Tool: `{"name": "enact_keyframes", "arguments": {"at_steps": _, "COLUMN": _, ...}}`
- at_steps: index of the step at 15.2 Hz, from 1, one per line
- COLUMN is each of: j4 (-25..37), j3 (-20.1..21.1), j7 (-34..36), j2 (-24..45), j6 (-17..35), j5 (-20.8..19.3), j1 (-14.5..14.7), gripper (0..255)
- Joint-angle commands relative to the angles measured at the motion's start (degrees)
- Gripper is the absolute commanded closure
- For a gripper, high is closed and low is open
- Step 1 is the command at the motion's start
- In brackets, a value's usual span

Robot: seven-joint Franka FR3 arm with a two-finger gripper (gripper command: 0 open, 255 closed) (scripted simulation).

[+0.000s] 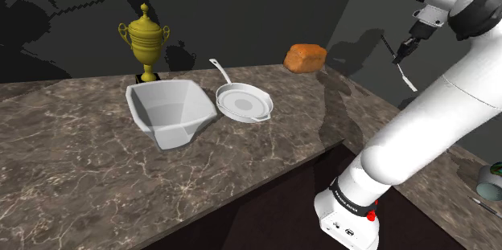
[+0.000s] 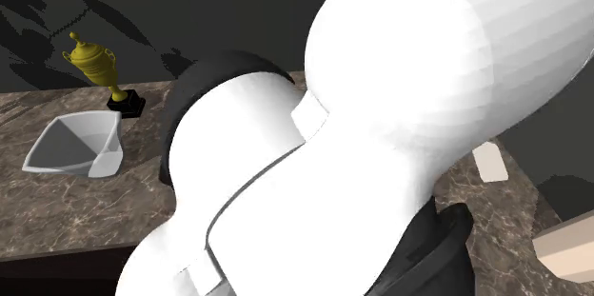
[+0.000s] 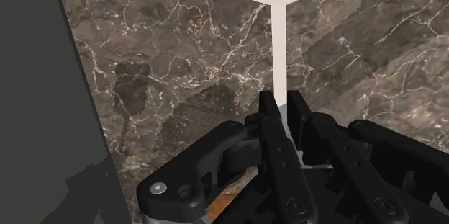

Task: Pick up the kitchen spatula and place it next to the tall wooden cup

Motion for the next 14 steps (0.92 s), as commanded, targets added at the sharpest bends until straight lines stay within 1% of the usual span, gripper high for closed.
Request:
{"name": "enact_keyframes", "arguments": {"at_steps": 1, "j4": 4.9, "j3": -7.2, "j7": -9.6, "j2": 11.5, "j6": -1.2, "j5": 11.1, "j1": -1.0, "gripper": 255}}
{"name": "enact_keyframes", "arguments": {"at_steps": 2, "j4": 7.8, "j3": -8.1, "j7": -14.4, "j2": 17.8, "j6": -2.8, "j5": 17.4, "j1": -5.1, "gripper": 255}}
{"name": "enact_keyframes", "arguments": {"at_steps": 3, "j4": 10.9, "j3": -6.1, "j7": -17.3, "j2": 22.0, "j6": -4.4, "j5": 21.3, "j1": -10.5, "gripper": 255}}
{"name": "enact_keyframes", "arguments": {"at_steps": 4, "j4": 14.0, "j3": -3.7, "j7": -19.3, "j2": 25.2, "j6": -5.8, "j5": 24.0, "j1": -15.7, "gripper": 255}}
{"name": "enact_keyframes", "arguments": {"at_steps": 6, "j4": 20.9, "j3": 0.3, "j7": -22.2, "j2": 30.8, "j6": -8.8, "j5": 28.7, "j1": -25.0, "gripper": 255}}
{"name": "enact_keyframes", "arguments": {"at_steps": 7, "j4": 24.7, "j3": 2.0, "j7": -23.3, "j2": 33.5, "j6": -10.5, "j5": 30.9, "j1": -29.3, "gripper": 255}}
{"name": "enact_keyframes", "arguments": {"at_steps": 8, "j4": 29.5, "j3": 3.8, "j7": -24.1, "j2": 36.7, "j6": -12.5, "j5": 33.3, "j1": -34.3, "gripper": 255}}
{"name": "enact_keyframes", "arguments": {"at_steps": 14, "j4": 22.6, "j3": 3.2, "j7": -24.9, "j2": 35.7, "j6": -7.1, "j5": 32.5, "j1": -31.0, "gripper": 255}}
